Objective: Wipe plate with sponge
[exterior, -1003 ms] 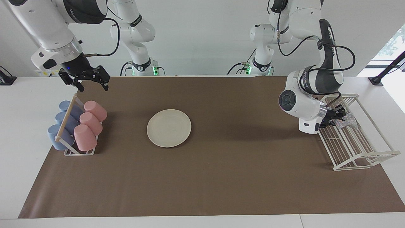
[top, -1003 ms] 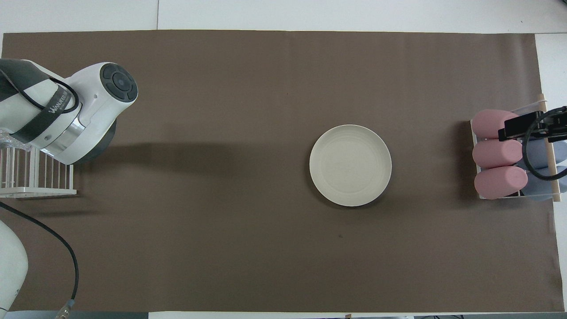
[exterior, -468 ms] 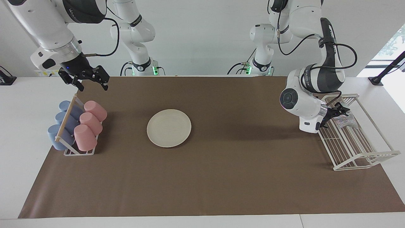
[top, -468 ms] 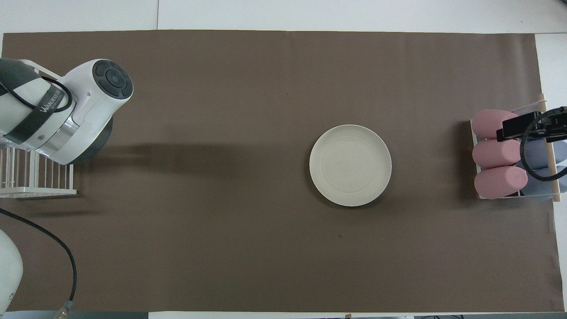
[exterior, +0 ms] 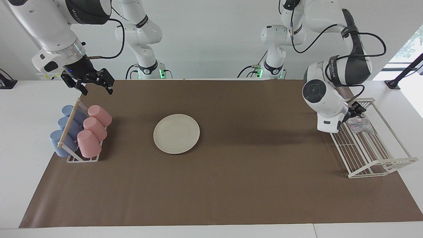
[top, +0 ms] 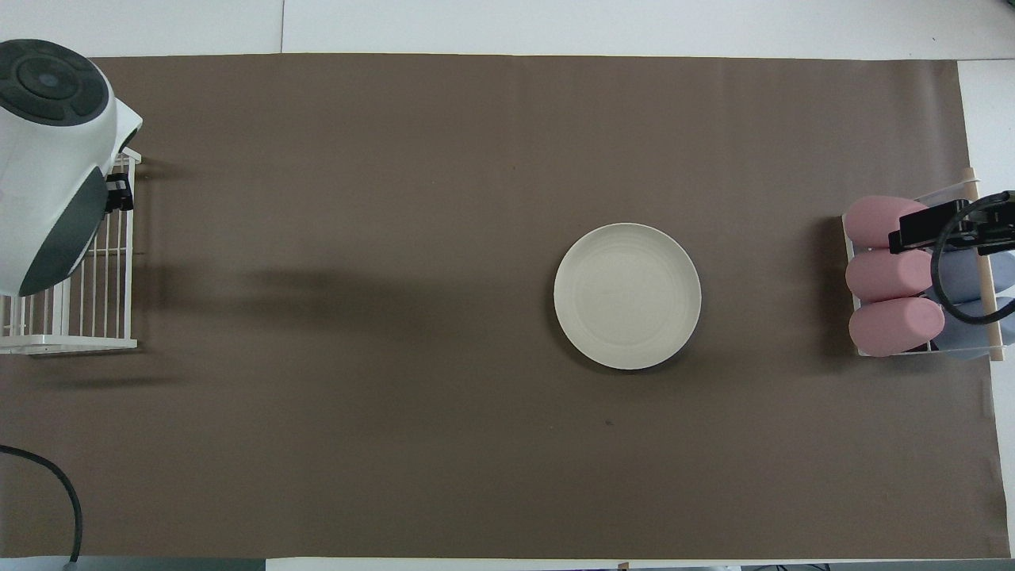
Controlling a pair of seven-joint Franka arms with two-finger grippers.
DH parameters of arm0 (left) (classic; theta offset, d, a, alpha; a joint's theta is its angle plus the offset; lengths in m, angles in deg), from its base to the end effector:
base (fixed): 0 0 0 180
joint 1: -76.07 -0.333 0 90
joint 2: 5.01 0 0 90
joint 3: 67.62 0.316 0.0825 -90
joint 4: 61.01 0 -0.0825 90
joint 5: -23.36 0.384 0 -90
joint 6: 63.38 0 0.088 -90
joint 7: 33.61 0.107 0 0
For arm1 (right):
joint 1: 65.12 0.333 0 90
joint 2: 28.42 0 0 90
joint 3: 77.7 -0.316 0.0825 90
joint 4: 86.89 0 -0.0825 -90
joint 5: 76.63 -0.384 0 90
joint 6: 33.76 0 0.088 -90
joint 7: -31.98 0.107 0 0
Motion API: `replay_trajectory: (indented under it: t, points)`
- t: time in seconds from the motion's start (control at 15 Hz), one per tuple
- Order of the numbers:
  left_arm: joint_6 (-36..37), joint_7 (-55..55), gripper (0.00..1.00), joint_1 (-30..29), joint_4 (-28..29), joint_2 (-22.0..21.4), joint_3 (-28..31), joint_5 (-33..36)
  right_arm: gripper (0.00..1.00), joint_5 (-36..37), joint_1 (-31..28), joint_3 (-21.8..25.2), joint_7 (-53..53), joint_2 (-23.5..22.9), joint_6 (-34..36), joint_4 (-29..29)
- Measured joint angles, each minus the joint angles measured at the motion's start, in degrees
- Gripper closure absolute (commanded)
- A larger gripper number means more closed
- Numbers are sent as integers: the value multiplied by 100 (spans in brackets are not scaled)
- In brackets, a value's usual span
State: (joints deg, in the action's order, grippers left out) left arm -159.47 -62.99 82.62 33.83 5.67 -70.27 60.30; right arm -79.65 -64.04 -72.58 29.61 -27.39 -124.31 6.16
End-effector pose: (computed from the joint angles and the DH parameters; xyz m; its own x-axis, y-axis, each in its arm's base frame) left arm 0.6080 -0.0374 0.5034 0.9753 0.1848 0.1207 0.2202 -0.7778 -0.5887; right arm 0.5477 -0.0335 0.6102 0.9993 -0.0296 -0.0235 -0.0309 -0.9980 -0.0553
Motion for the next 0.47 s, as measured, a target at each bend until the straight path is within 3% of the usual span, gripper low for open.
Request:
replay_trajectory:
  t: [0.27, 0.47]
  points:
    - [55, 984, 0, -623, -255, -584, 39, -1623, 0, 0, 0, 0, 0, 0, 0, 0]
    - [519, 1863, 0, -1088, -317, -1141, 68, -2730, 0, 0, 0, 0, 0, 0, 0, 0]
